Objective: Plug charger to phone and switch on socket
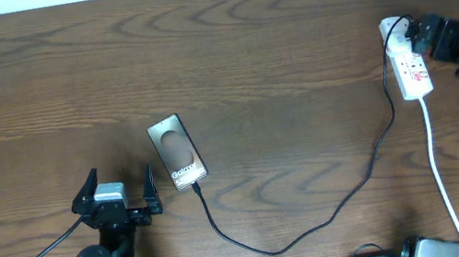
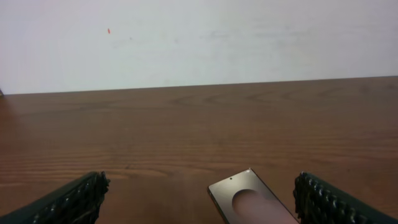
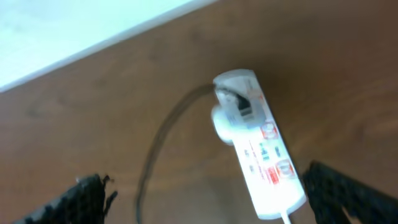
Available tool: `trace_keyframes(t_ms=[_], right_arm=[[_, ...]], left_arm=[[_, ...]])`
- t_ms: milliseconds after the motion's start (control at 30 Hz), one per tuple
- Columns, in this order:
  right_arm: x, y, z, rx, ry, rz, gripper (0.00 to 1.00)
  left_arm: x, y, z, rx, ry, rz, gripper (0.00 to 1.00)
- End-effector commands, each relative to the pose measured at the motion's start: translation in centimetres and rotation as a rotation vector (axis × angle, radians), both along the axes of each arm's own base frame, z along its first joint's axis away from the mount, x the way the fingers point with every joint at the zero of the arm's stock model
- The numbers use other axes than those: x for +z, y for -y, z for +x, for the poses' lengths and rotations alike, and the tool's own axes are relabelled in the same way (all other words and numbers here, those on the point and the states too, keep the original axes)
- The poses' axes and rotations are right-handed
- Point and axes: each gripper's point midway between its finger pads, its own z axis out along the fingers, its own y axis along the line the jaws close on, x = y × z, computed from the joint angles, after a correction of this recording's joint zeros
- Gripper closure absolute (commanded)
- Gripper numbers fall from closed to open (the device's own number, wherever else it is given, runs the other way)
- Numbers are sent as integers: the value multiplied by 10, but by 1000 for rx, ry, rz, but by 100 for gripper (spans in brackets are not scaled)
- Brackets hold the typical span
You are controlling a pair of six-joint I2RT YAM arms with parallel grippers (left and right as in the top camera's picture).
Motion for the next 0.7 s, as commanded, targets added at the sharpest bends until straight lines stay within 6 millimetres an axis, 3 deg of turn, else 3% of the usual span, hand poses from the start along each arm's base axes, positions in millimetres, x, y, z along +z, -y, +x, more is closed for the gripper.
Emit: trace_keyframes(t_ms=[0,200,467,667], right_arm=[[5,-18,-15,29,91,-32,1],[14,-49,-37,78,300,-116,1],[20,-71,-68,115,465,-206,1],[6,-85,-91,171,554,-295,1]], left_arm=[[-14,4,-1,-23,-48,-16,3],[-14,4,-1,-23,-48,-16,3],[-14,4,-1,-23,-48,-16,3],[-14,4,-1,-23,-48,-16,3]])
